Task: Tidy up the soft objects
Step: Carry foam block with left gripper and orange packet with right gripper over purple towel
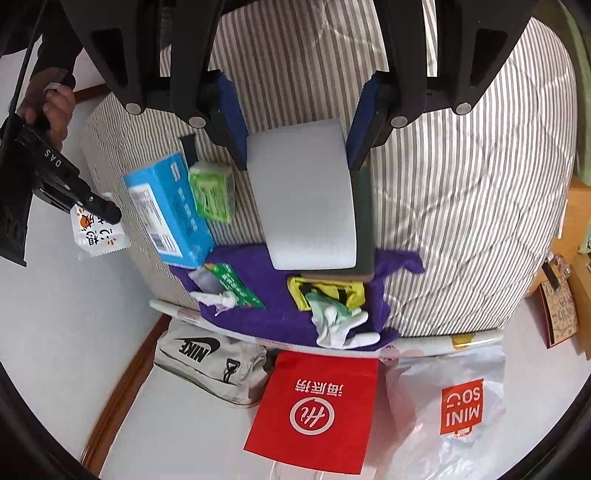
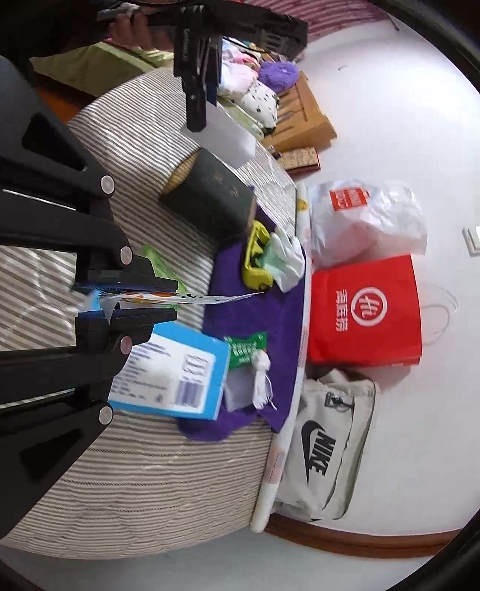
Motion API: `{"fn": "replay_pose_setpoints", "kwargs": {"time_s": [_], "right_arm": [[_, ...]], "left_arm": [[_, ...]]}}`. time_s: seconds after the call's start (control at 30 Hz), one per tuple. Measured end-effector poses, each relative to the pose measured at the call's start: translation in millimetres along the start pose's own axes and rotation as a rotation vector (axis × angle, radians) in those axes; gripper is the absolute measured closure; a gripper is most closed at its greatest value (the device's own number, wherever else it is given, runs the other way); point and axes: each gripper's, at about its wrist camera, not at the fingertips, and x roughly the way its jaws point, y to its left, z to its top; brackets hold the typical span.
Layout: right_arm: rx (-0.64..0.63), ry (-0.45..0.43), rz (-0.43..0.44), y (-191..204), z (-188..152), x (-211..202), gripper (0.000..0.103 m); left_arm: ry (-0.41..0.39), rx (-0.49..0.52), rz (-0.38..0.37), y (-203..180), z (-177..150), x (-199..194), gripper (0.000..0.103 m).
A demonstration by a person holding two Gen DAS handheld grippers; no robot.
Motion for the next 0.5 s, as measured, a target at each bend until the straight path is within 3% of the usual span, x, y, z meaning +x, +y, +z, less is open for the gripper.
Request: {"fn": "replay_pose_setpoints", "kwargs": {"time_s": [0.23,0.5], "right_arm": [[0.024,0.033,-0.054,-19,35,26,0.095],[0.055,0.041,-0.009,-44,74,59,0.095]], "left_arm": [[0.005,-0.022,-0.044,-4,39,15,0.051],[-0.004,0.006,-0.024,-16,91,42,0.052]]}}
